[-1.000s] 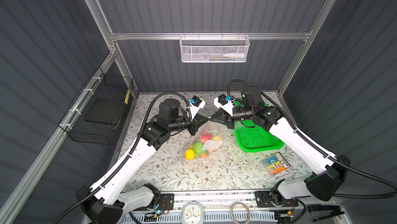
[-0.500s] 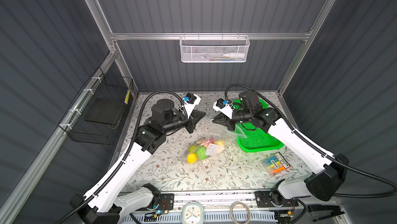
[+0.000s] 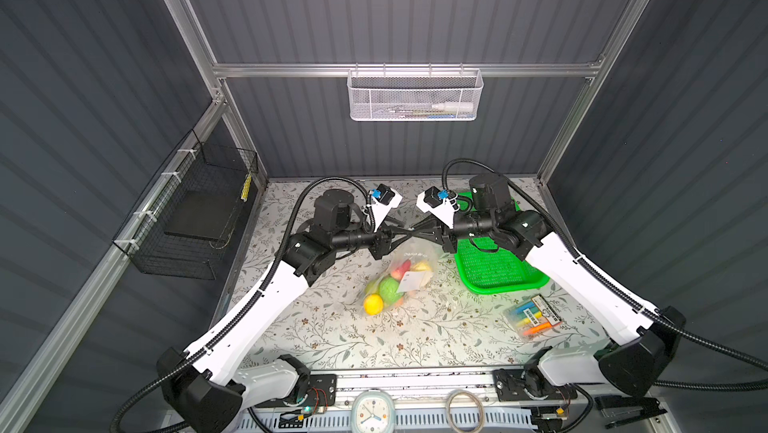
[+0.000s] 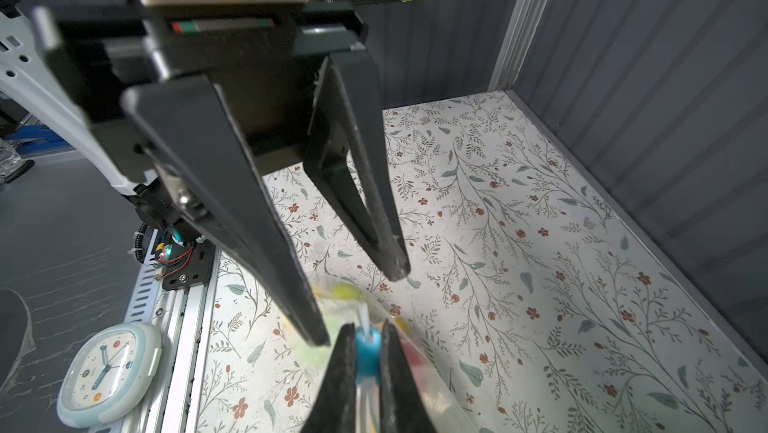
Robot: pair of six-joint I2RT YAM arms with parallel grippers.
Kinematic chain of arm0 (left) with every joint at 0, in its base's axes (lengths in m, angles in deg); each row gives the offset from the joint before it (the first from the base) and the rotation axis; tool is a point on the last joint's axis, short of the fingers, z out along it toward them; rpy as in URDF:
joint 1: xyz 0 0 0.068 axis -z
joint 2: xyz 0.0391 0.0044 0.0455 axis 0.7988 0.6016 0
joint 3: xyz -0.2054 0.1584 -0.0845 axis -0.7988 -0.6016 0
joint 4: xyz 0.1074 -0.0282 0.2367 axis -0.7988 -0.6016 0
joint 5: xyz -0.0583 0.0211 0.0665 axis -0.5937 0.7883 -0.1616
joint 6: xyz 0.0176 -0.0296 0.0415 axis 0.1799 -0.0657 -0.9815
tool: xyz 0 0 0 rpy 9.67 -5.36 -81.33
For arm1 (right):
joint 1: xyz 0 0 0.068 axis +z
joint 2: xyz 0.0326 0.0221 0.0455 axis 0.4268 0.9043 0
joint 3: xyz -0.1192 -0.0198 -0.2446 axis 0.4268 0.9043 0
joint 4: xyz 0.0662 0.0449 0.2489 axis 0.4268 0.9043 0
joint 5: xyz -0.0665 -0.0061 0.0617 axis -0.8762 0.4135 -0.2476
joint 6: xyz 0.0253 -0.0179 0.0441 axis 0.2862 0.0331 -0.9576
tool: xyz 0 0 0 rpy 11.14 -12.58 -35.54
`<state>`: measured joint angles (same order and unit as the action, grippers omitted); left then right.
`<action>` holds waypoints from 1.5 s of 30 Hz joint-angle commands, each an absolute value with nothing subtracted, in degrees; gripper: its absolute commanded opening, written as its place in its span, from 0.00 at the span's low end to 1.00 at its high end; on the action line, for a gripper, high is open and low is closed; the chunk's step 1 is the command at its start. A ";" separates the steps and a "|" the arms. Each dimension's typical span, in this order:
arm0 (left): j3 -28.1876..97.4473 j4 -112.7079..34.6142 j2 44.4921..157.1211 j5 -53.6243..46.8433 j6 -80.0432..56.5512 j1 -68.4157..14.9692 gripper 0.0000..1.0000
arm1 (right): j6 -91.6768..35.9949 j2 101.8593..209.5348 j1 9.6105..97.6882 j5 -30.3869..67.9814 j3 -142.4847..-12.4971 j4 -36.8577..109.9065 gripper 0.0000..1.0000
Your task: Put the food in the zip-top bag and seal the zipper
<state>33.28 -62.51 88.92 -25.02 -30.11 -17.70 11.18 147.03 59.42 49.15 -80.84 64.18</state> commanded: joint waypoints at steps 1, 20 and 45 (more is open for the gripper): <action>34.17 -62.77 90.84 -28.29 -31.90 -17.70 0.37 | 10.20 146.09 59.25 51.02 -82.49 63.04 0.05; 32.80 -59.47 87.04 -21.35 -31.48 -17.59 0.00 | 13.19 145.97 59.18 47.27 -80.11 67.14 0.04; 30.67 -59.39 78.90 -5.62 -31.32 -18.25 0.00 | 13.55 142.85 55.95 36.98 -74.10 71.19 0.03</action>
<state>29.61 -62.66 82.61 -12.91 -31.16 -16.68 14.28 143.64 58.35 43.90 -76.66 64.34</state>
